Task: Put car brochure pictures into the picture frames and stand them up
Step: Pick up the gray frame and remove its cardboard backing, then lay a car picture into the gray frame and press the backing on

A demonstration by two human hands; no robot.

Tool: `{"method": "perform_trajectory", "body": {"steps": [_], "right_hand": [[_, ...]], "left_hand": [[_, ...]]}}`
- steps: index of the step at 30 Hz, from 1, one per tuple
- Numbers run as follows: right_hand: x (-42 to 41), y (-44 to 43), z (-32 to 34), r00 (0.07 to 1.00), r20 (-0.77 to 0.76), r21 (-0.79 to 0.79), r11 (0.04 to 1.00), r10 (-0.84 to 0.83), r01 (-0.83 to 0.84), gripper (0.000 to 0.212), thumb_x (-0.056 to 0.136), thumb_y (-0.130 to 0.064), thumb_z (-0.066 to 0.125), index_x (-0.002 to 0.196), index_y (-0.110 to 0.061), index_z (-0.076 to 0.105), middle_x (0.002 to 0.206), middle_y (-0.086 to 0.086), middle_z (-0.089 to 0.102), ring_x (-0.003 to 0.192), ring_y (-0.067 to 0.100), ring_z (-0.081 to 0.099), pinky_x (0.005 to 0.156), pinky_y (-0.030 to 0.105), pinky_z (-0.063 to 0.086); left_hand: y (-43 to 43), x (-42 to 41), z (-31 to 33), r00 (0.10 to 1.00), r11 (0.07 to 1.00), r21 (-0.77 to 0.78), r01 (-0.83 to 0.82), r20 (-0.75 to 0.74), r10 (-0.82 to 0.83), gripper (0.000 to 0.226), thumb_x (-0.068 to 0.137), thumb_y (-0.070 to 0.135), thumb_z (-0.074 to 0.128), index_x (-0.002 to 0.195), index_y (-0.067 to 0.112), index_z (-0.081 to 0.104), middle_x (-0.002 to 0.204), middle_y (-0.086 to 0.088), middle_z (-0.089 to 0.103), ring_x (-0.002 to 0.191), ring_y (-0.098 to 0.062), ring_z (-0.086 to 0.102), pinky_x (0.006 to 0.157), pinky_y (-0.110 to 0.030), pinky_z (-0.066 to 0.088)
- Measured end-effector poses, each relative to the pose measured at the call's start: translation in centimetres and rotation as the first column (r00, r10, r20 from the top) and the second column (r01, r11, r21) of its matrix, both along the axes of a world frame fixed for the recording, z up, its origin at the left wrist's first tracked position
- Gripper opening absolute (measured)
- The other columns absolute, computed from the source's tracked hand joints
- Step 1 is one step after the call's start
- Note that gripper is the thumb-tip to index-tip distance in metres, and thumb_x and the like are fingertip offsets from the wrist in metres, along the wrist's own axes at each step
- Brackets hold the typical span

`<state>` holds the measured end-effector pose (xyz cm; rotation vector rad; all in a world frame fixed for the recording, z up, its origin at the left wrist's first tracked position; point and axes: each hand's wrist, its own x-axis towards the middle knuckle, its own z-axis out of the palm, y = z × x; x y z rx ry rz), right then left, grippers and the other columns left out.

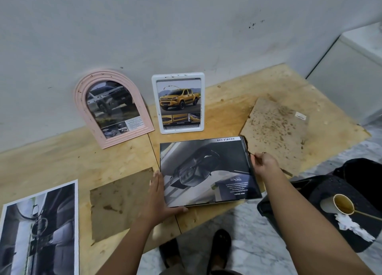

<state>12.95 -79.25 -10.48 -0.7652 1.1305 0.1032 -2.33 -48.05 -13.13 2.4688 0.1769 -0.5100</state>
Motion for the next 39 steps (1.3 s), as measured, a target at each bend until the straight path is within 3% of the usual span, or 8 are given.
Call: {"method": "perform_trajectory", "body": {"steps": [3, 6, 12, 18, 21, 27, 30, 39], "right_hand": [[-0.1, 0.1, 0.5, 0.984, -0.008, -0.137, 0.974, 0.180, -0.180, 0.014, 0.092, -0.004, 0.050, 0.079, -0.008, 0.055, 0.083, 0.004, 0.059, 0.074, 0.015, 0.055, 0.069, 0.024, 0.051], [-0.4, 0.5, 0.7, 0.926, -0.103, -0.330, 0.866, 0.363, -0.376, 0.011, 0.087, -0.004, 0.053, 0.078, -0.008, 0.058, 0.076, 0.004, 0.061, 0.067, 0.014, 0.056, 0.061, 0.024, 0.046], [-2.4, 2.3, -0.7, 0.687, -0.368, -0.772, 0.207, 0.626, -0.602, 0.008, 0.081, -0.008, 0.066, 0.085, -0.006, 0.060, 0.088, 0.009, 0.060, 0.084, 0.022, 0.053, 0.075, 0.025, 0.038], [-3.1, 4.3, -0.6, 0.458, -0.711, -0.640, -0.222, 0.534, -0.735, 0.050, 0.078, -0.040, 0.070, 0.116, -0.013, 0.051, 0.120, 0.012, 0.048, 0.116, 0.030, 0.044, 0.094, 0.042, 0.038], [-2.4, 4.3, -0.2, 0.427, -0.714, -0.593, -0.154, 0.555, -0.791, 0.055, 0.072, -0.045, 0.074, 0.112, -0.016, 0.051, 0.117, 0.010, 0.051, 0.117, 0.031, 0.042, 0.093, 0.044, 0.036], [-2.1, 2.9, 0.8, 0.653, -0.400, -0.745, 0.187, 0.643, -0.640, 0.037, 0.073, -0.024, 0.077, 0.071, -0.015, 0.042, 0.084, 0.006, 0.058, 0.083, 0.026, 0.054, 0.066, 0.032, 0.041], [-2.3, 2.9, 1.5, 0.625, -0.288, -0.780, 0.201, 0.725, -0.593, 0.025, 0.086, -0.017, 0.066, 0.078, -0.010, 0.044, 0.084, 0.009, 0.055, 0.077, 0.023, 0.050, 0.053, 0.024, 0.033], [-2.3, 1.5, 2.9, 0.610, -0.106, -0.745, 0.343, 0.785, -0.571, 0.005, 0.094, -0.011, 0.053, 0.097, -0.008, 0.055, 0.096, 0.011, 0.063, 0.084, 0.025, 0.059, 0.064, 0.029, 0.045]], "left_hand": [[0.2, 0.0, 0.1, 1.000, 1.000, 0.001, -0.008, -0.005, 0.008, 0.148, 0.042, 0.092, 0.054, 0.146, 0.017, -0.022, 0.148, 0.010, -0.031, 0.140, -0.011, -0.023, 0.115, -0.031, -0.004], [0.2, 0.0, 0.3, 1.000, 1.000, 0.006, -0.004, 0.019, 0.004, 0.148, 0.041, 0.095, 0.049, 0.145, 0.017, -0.022, 0.147, 0.010, -0.031, 0.138, -0.007, -0.025, 0.116, -0.029, -0.005], [0.0, 0.0, 0.5, 1.000, 1.000, 0.028, 0.010, 0.030, -0.011, 0.147, 0.042, 0.095, 0.047, 0.145, 0.016, -0.021, 0.148, 0.007, -0.029, 0.137, -0.007, -0.025, 0.112, -0.026, -0.010], [-0.1, 0.0, 1.1, 0.999, 0.998, 0.060, 0.035, 0.021, -0.037, 0.146, 0.043, 0.095, 0.042, 0.143, 0.012, -0.023, 0.144, 0.007, -0.032, 0.134, -0.007, -0.027, 0.111, -0.026, -0.010], [0.0, 0.1, 1.0, 0.999, 0.997, 0.062, 0.042, 0.013, -0.043, 0.150, 0.039, 0.099, 0.036, 0.144, 0.010, -0.021, 0.145, 0.005, -0.031, 0.135, -0.008, -0.026, 0.111, -0.027, -0.010], [0.2, 0.1, 1.0, 0.998, 0.994, 0.088, 0.065, 0.003, -0.065, 0.152, 0.035, 0.102, 0.026, 0.144, 0.007, -0.021, 0.153, -0.003, -0.024, 0.136, -0.010, -0.026, 0.111, -0.026, -0.014], [0.1, 0.1, 1.3, 0.998, 0.994, 0.083, 0.064, -0.004, -0.064, 0.155, 0.032, 0.103, 0.024, 0.144, 0.007, -0.021, 0.153, -0.004, -0.025, 0.134, -0.009, -0.027, 0.111, -0.026, -0.014], [-0.1, 0.4, 1.8, 0.998, 0.996, 0.069, 0.061, -0.032, -0.059, 0.156, 0.033, 0.101, 0.034, 0.143, 0.007, -0.024, 0.154, -0.005, -0.025, 0.134, -0.010, -0.028, 0.112, -0.028, -0.013]]}}
